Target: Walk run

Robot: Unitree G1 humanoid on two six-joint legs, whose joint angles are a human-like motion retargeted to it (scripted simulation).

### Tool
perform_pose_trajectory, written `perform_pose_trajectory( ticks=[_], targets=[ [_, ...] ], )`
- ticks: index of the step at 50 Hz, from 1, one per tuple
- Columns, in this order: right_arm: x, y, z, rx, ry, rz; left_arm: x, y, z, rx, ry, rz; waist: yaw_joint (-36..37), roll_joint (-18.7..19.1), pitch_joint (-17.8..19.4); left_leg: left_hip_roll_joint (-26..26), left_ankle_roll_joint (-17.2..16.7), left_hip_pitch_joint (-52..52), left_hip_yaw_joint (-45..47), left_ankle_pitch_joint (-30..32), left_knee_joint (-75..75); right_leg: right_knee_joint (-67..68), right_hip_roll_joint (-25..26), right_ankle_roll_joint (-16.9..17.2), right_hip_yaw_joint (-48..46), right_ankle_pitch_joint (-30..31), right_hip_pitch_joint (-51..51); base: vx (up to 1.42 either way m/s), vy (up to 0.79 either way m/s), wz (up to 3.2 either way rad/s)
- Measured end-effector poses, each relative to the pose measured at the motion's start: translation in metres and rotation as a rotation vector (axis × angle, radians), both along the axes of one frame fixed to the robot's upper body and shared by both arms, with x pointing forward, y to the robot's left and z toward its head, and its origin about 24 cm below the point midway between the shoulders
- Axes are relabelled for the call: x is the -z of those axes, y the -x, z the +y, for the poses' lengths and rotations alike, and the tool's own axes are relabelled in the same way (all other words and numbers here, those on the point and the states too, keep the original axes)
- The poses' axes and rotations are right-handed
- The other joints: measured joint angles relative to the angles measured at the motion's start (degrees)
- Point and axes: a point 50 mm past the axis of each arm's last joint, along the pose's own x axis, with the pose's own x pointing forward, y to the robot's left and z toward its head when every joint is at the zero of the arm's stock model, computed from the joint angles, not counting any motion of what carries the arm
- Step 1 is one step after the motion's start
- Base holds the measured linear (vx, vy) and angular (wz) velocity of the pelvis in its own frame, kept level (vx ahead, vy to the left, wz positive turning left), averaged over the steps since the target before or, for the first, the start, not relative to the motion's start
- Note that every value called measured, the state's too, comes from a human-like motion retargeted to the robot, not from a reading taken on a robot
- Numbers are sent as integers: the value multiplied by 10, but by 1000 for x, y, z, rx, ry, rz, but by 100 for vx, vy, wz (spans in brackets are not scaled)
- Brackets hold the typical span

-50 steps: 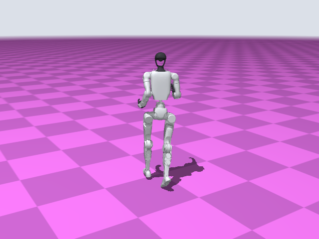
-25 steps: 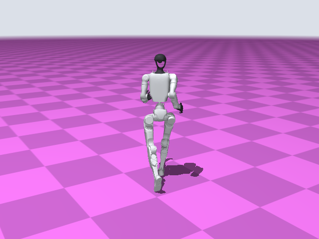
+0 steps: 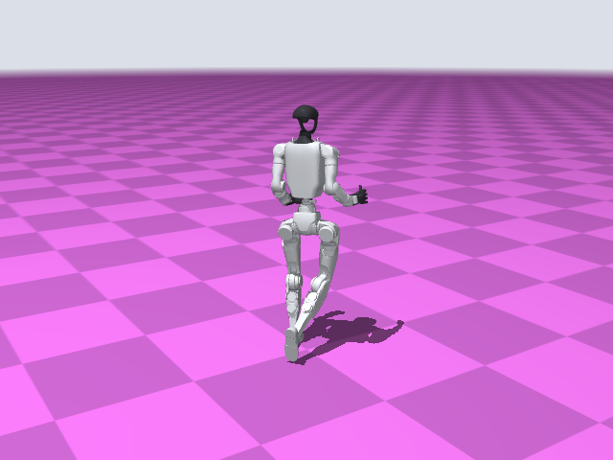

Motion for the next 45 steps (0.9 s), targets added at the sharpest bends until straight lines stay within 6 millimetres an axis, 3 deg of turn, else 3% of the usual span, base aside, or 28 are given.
perform_pose_trajectory(
  ticks=[3, 6, 8, 10, 13, 15, 16, 17, 18, 20, 22, 23, 26, 28, 31, 34, 38, 40, 42, 45],
  targets=[
    [33, 40, 9, 23, -72, 167, -12, -26, -7, 51, 6, -70, 8, 17, 3, 22, -10, 51, 18, 2, -28, 31, 10, -17, -16, -101, -72, 99, -31, -68],
    [51, 80, 16, 44, -135, 297, -24, -47, -15, 78, 18, -135, -36, 32, 6, 14, -17, 98, 4, 55, -78, -5, 30, 33, -7, -182, -156, 79, -27, 53],
    [56, 99, 17, 45, -152, 353, -31, -54, -19, 85, 32, -168, -72, 37, 2, 5, -31, 129, -3, 100, -107, -75, 12, 61, -13, -222, -197, 102, -37, 56],
    [57, 110, 17, 31, -141, 381, -37, -58, -19, 85, 41, -199, -107, 34, -4, -10, -43, 162, -4, 143, -131, -172, -15, 65, -27, -252, -225, 114, -49, 23],
    [56, 109, 20, 37, -93, 379, -44, -61, -13, 76, 41, -229, -141, 29, -9, -28, -65, 210, 8, 208, -142, -310, -47, 44, -57, -323, -239, 80, -31, -39],
    [53, 100, 24, 86, -76, 343, -46, -61, -10, 79, 38, -232, -153, 32, -12, -26, -92, 240, 15, 264, -127, -354, -64, -9, -109, -323, -236, 118, -46, -59],
    [51, 92, 25, 124, -74, 311, -46, -60, -9, 85, 38, -234, -160, 26, -14, -35, -107, 251, 14, 303, -101, -350, -69, -30, -104, -285, -231, 120, -34, -43],
    [48, 84, 28, 157, -78, 278, -47, -59, -7, 88, 35, -236, -164, 19, -18, -45, -116, 256, 22, 345, -68, -332, -73, -44, -86, -277, -227, 105, -5, -71],
    [45, 75, 31, 179, -90, 241, -46, -57, -2, 87, 26, -238, -159, 12, -24, -59, -113, 248, 45, 393, -19, -290, -77, -44, -41, -328, -228, 117, -18, -127],
    [39, 51, 36, 234, -148, 152, -39, -46, 3, 106, -3, -237, -135, 6, -19, -31, -93, 186, 66, 430, 178, -210, -33, -44, 62, -399, -229, 135, -62, -180],
    [28, 25, 28, 261, -211, 56, -25, -35, -3, 103, 16, -177, -94, -25, -26, -81, -113, 116, -3, 397, 284, -227, -58, -44, 55, -395, -183, 104, -52, -193],
    [21, 11, 30, 236, -246, 12, -18, -29, -6, 75, 26, -138, -86, -36, -32, -94, -105, 92, -11, 354, 309, -239, -49, -44, 81, -398, -163, 99, -37, -169],
    [-9, -23, 27, 175, -289, -148, -5, -8, -7, -10, 41, -71, -94, -35, -24, -58, -12, 15, -10, 238, 322, -295, -21, -44, 115, -380, -98, 81, -23, -134],
    [-30, -39, 22, 136, -258, -244, 0, 7, -2, -55, 41, -40, -68, -40, -18, -25, 25, -40, 29, 171, 285, -333, -16, -44, 136, -351, -59, 105, -21, -244],
    [-55, -51, 17, 47, -148, -329, 6, 28, 8, -79, 10, 7, -9, -54, -17, -2, 23, -85, 92, 141, 140, -359, -7, -44, 176, -305, -18, 120, -22, -279],
    [-64, -55, 11, -26, -18, -322, 9, 41, 13, -80, -33, 47, 40, -47, -12, -12, -1, -101, 70, 109, -19, -374, 14, -44, 200, -262, 34, 121, -19, -207],
    [-44, -42, -3, -53, 89, -174, 8, 32, 10, -45, -76, 44, 48, -37, 10, -22, -48, -101, 16, 82, -123, -359, 29, -44, 181, -189, 112, 113, -15, -49],
    [-24, -26, -7, -47, 89, -72, 4, 20, 5, -7, -91, 15, 49, -21, 14, -3, -62, -92, 12, 148, -108, -322, 57, -44, 146, -102, 131, 145, -28, -22],
    [-1, -2, -12, -25, 88, 40, -1, 6, -2, 39, -88, -29, 41, -28, 8, -4, -34, -81, 5, 64, -40, -198, 52, -3, 113, -8, 94, 116, -22, 6],
    [32, 35, -10, 13, 109, 213, -13, -18, -8, 88, -61, -106, 6, -55, 30, -7, -55, -57, 8, -26, 56, 117, -22, 18, 27, 0, -11, 126, -31, -1]
  ],
)
